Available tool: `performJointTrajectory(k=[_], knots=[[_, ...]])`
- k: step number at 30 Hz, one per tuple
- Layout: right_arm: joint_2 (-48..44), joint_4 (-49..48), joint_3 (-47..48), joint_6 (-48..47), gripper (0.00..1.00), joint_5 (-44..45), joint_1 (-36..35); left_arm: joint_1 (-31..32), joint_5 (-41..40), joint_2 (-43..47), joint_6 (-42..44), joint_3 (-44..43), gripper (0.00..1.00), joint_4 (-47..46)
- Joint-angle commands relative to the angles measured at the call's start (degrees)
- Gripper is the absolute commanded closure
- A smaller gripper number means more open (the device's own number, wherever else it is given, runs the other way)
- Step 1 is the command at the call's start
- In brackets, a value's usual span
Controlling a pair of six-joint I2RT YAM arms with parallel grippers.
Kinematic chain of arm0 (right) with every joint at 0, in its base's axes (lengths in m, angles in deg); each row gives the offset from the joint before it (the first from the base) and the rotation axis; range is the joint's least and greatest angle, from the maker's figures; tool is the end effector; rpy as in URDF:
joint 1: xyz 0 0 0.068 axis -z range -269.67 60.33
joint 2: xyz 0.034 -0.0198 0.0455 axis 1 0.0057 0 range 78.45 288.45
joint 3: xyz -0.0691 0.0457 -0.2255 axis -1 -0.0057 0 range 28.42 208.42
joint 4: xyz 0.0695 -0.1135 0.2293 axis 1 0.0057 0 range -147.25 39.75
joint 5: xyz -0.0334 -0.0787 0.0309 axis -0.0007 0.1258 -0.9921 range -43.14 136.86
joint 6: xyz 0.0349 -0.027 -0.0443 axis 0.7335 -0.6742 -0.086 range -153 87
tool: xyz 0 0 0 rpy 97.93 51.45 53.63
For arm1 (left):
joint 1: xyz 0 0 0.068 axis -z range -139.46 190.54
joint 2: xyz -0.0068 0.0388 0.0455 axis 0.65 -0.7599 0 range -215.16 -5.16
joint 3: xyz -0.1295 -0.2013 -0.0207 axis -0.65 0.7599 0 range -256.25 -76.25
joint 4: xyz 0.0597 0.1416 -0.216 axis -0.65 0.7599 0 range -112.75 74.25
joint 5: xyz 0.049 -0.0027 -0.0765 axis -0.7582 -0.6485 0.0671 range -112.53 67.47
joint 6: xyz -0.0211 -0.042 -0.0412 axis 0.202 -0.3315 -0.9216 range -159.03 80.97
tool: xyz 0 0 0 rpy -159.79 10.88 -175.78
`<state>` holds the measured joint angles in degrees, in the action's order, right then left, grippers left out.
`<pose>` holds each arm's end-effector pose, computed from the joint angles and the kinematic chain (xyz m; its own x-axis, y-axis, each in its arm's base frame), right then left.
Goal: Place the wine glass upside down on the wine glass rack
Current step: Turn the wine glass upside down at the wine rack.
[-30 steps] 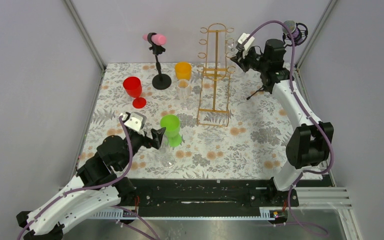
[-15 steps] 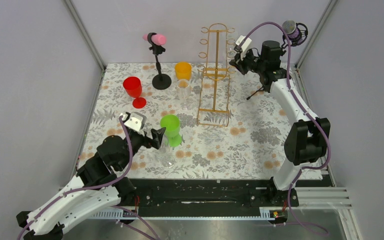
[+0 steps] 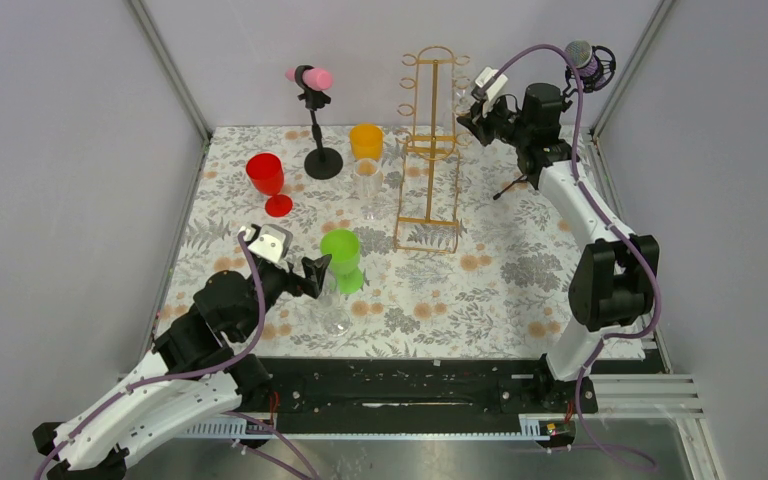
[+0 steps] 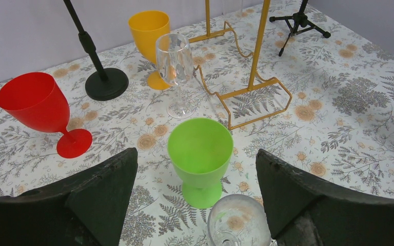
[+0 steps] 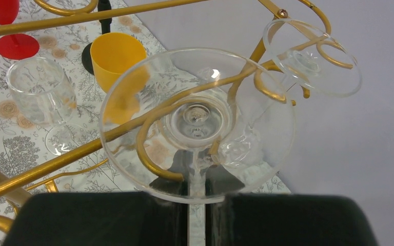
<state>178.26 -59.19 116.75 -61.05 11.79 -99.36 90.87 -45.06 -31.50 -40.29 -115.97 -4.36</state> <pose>0.4158 0.0988 0.3308 0.1832 -0.3592 -0.9151 -0.6913 0.6147 -0.3797 0.1159 -0.1111 0.3213 -0.0660 0.0479 -0.9967 0.4660 0.8847 0.0117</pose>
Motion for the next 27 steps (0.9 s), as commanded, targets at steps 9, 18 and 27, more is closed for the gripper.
performJointTrajectory(k=[9,18,27], knots=[[-4.03,-5.52,0.41,0.26,1.0,1.99,-0.33,-0.24,-0.81,0.41,0.82,0.23,0.14,-2.54],[-2.08,1.58,2.48,-3.46,1.0,1.55,-0.33,-0.26,-0.68,0.16,0.82,0.25,0.14,-2.57],[-1.16,1.23,0.79,-3.67,0.98,1.66,-0.33,-0.31,-0.77,0.14,0.82,0.23,0.14,-2.53]])
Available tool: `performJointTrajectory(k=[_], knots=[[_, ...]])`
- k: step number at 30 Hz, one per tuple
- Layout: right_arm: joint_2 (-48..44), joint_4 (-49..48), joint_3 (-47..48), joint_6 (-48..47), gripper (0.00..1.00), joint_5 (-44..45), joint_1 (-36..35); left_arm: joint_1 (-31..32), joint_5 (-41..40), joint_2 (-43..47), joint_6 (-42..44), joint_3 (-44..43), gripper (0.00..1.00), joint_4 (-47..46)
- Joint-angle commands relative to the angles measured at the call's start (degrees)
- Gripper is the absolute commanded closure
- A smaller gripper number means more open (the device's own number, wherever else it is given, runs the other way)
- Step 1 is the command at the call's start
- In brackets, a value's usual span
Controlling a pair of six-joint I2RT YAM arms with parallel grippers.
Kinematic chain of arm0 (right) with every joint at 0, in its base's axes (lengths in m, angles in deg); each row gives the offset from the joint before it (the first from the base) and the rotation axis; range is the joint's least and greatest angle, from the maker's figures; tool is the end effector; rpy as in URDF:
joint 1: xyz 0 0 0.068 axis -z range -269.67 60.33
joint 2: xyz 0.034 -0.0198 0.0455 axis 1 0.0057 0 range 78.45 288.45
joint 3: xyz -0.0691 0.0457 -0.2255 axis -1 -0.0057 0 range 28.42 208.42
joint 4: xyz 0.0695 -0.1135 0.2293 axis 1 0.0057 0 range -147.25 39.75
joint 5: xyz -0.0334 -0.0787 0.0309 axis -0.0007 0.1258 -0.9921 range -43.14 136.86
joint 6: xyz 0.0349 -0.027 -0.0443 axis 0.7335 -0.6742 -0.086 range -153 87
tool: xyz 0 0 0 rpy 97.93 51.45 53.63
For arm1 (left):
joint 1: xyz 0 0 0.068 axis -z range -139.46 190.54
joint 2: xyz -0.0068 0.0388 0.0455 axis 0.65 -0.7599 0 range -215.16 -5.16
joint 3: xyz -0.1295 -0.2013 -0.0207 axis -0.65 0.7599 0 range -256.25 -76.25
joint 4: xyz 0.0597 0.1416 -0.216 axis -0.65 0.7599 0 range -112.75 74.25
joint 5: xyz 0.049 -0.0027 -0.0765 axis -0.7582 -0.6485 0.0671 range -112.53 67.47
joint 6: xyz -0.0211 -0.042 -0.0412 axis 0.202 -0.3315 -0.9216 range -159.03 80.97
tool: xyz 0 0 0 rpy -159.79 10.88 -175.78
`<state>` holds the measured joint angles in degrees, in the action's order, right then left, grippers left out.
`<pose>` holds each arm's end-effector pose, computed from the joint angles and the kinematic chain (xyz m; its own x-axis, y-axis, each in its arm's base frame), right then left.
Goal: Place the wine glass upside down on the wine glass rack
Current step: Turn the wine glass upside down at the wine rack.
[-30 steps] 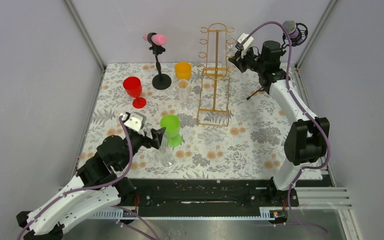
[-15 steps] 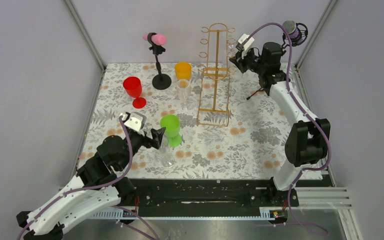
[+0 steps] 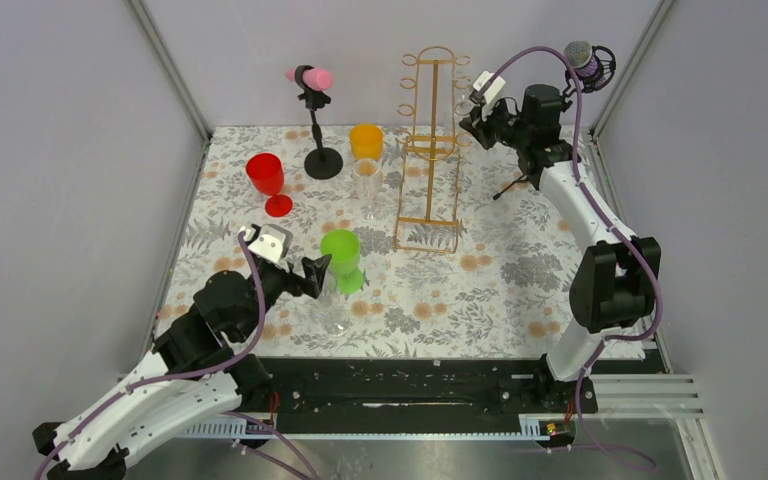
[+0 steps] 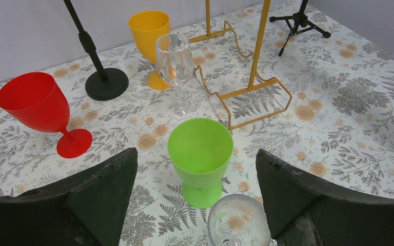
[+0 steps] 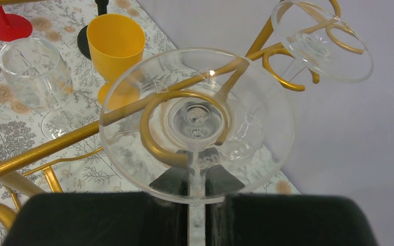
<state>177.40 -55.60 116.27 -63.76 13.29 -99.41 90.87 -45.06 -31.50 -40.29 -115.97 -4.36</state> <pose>0.4119 0.0975 0.3267 0.1570 -0.4055 -0.9005 -0.6891 0.6082 -0.3940 0.1159 -0.1111 0.3213 -0.0660 0.0479 -0.9967 0.4660 0.8847 0.0117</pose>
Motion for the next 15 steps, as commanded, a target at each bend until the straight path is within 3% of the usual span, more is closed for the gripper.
performJointTrajectory(k=[1,15], knots=[[-0.1,-2.34,1.33,-0.9,0.96,0.15,-0.28,-0.24,-0.84,0.07,0.82,0.24,0.14,-2.57],[0.1,-5.81,0.31,2.19,0.53,0.55,-0.33,-0.26,-0.96,0.22,0.82,0.35,0.14,-2.5]])
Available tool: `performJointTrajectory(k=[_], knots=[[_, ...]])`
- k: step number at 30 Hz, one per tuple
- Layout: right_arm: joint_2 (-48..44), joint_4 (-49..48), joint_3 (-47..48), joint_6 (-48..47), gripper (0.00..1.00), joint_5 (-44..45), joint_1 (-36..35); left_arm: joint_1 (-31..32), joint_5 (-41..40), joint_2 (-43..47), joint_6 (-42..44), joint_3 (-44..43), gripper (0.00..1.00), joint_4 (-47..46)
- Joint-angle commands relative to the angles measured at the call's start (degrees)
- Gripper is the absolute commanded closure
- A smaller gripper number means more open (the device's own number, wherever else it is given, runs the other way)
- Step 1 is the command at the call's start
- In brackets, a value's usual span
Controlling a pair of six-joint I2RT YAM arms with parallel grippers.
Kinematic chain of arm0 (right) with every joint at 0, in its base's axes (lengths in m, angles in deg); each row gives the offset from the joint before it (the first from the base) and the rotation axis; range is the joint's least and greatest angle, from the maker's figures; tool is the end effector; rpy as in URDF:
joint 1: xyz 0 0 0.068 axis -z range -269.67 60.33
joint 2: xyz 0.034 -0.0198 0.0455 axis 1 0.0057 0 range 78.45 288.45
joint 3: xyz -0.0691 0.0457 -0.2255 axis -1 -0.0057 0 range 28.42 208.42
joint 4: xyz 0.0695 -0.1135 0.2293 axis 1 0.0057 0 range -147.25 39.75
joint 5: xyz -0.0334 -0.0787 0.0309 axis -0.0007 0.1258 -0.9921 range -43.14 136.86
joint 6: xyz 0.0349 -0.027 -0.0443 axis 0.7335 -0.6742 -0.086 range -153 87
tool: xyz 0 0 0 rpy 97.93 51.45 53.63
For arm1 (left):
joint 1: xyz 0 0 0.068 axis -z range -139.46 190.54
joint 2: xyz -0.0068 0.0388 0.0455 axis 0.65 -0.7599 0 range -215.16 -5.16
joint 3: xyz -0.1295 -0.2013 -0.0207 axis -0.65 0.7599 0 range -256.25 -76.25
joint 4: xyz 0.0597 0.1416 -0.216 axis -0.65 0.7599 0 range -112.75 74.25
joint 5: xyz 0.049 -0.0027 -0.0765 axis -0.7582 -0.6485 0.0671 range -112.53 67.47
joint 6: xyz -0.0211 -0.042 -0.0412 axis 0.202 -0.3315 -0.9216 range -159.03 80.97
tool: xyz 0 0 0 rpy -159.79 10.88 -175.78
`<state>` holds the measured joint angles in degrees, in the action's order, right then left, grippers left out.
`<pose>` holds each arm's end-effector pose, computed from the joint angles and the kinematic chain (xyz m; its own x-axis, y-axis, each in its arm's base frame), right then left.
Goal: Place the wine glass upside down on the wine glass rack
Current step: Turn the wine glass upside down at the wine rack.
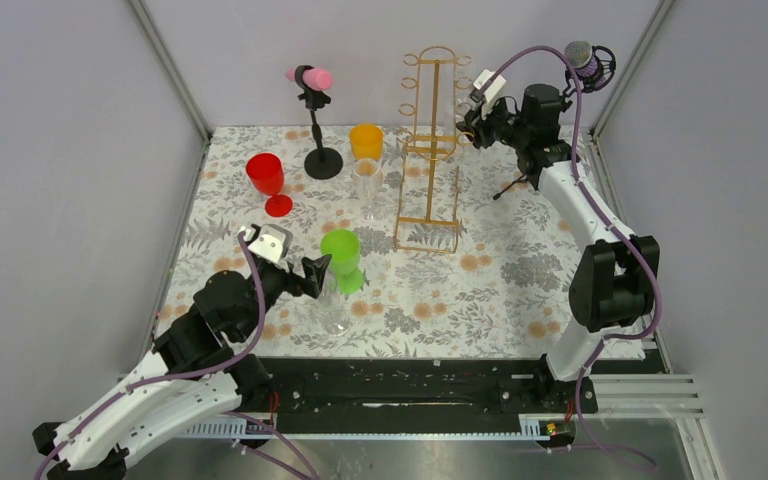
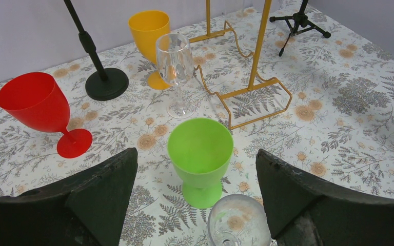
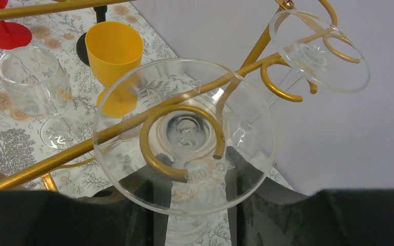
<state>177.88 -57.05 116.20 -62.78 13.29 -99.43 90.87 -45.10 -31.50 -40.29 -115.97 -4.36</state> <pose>0.4142 0.0980 0.3257 0.1593 -0.3926 -0.9058 -0.6860 0.6158 -0.3875 0.1159 -0.1110 0.3213 -0.0659 0.0479 -0.9967 0.4654 0.8850 0.0117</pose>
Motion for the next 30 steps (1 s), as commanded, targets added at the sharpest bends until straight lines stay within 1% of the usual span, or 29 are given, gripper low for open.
performJointTrajectory(k=[1,7,10,16,22,30], knots=[[-0.44,-4.53,0.37,1.34,0.51,0.52,-0.27,-0.3,-0.9,0.21,0.78,0.27,0.14,-2.53],[-1.49,-7.14,-1.39,2.98,0.35,0.68,-0.26,-0.3,-0.89,0.22,0.81,0.35,0.14,-2.5],[-2.78,-9.28,-3.52,3.92,0.29,1.49,-0.27,-0.28,-0.9,0.19,0.82,0.28,0.14,-2.52],[-6.6,-14.78,-8.45,6.09,0.26,2.91,-0.17,-0.25,-0.9,0.17,0.82,0.33,0.14,-2.48],[-9.46,-17.22,-11.54,6.72,0.25,5.06,0.0,-0.29,-0.89,0.02,0.82,0.35,0.14,-2.48],[-14.13,-21.87,-18.19,8.58,0.24,5.83,0.11,-0.3,-1.08,0.04,0.83,0.42,0.14,-2.53]])
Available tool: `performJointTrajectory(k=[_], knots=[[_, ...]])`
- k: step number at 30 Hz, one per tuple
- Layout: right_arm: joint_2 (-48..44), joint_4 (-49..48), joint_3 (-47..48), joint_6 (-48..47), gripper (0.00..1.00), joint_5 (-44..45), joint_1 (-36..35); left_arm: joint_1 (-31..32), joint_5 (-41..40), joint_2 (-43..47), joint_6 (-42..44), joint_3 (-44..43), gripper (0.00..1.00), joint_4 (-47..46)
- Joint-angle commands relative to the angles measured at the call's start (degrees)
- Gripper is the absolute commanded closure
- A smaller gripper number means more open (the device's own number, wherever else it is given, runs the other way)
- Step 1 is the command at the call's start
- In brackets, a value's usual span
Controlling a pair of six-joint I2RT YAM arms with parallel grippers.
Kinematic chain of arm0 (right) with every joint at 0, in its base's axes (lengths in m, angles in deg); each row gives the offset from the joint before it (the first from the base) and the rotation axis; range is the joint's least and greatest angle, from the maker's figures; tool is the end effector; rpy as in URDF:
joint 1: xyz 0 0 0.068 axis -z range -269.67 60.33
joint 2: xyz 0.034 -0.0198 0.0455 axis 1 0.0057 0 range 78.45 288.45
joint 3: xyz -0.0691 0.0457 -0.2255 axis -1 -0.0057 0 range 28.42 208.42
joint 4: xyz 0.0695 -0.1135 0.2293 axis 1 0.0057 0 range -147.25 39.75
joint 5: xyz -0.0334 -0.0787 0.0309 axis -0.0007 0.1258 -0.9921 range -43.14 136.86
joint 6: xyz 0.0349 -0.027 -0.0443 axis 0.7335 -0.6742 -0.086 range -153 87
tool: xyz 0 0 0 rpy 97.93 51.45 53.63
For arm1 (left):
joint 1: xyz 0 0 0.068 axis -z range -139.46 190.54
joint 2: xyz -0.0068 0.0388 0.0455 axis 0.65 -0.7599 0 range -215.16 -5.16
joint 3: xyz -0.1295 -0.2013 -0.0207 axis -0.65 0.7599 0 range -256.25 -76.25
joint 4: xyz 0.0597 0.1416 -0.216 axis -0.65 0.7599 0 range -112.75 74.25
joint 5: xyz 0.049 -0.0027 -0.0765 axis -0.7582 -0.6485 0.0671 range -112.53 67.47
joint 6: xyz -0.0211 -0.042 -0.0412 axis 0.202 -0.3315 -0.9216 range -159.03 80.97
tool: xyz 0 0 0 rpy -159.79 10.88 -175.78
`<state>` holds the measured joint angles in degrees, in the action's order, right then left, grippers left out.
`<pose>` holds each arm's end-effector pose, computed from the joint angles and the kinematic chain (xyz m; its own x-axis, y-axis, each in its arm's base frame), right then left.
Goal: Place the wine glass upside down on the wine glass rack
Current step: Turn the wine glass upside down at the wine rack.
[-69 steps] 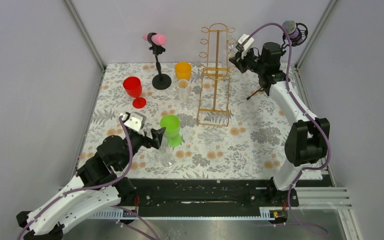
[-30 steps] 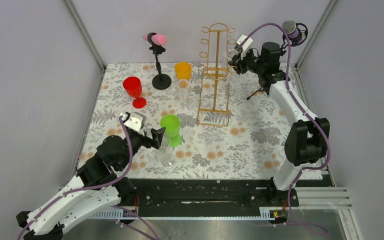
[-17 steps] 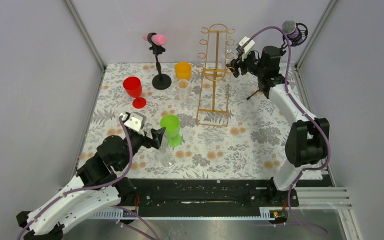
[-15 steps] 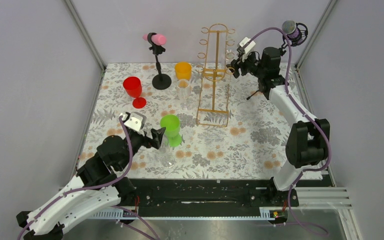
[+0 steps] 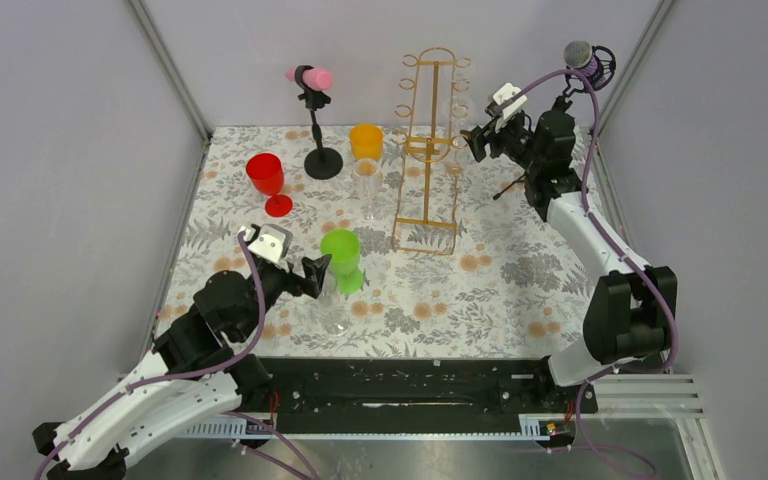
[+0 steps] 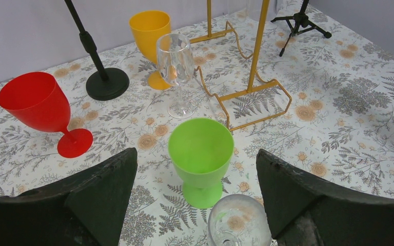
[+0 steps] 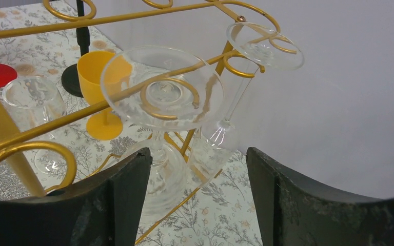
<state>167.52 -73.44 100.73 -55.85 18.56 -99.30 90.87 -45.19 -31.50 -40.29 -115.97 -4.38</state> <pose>0.3786 0.0872 0.3282 0.2296 -0.3079 -0.9233 -0.5702 0.7262 -0.3840 0.1160 -0.1110 0.3214 -0.0657 0.0476 -0.9967 0.4640 0.8858 0.0117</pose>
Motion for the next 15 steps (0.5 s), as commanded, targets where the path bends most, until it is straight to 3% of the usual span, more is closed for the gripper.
performJointTrajectory(k=[1,15], knots=[[-4.37,-6.07,-3.53,2.0,0.24,0.68,0.04,-0.25,-1.06,0.02,0.82,0.44,0.14,-2.51],[-22.75,-16.03,-26.41,7.91,0.23,5.59,0.15,-0.31,-1.17,0.2,0.83,0.44,0.14,-2.51]])
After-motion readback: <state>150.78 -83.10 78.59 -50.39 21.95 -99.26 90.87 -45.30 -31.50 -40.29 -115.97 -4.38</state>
